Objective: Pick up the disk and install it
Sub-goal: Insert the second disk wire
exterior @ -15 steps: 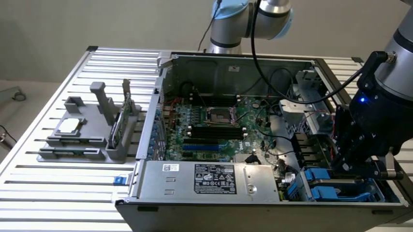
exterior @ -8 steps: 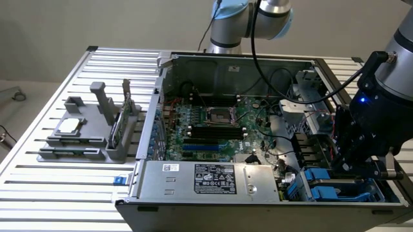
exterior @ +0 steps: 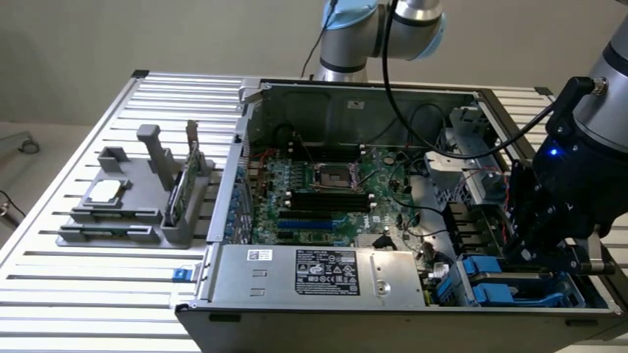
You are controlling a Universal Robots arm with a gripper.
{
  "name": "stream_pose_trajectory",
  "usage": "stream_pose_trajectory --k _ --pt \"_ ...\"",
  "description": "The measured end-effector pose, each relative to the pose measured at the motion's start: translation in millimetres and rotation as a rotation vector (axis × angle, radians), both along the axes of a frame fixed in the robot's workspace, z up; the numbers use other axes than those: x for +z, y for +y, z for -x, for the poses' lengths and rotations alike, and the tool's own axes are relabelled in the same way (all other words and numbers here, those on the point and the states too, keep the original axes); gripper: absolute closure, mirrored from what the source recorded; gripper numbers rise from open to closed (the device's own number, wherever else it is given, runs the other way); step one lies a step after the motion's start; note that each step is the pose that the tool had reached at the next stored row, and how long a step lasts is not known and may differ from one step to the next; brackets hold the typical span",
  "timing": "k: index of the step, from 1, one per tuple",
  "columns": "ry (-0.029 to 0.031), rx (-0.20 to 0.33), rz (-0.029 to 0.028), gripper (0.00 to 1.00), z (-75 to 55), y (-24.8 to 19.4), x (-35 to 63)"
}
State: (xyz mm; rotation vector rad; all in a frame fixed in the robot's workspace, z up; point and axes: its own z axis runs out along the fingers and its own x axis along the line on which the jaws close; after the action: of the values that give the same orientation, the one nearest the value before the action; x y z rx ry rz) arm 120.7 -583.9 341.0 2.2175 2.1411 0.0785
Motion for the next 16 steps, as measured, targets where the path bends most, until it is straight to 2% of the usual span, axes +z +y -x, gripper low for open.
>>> stream_pose_trajectory --k 16 --pt "0.0001 0.0 0.0006 0.84 -0.6 -1.4 -2.0"
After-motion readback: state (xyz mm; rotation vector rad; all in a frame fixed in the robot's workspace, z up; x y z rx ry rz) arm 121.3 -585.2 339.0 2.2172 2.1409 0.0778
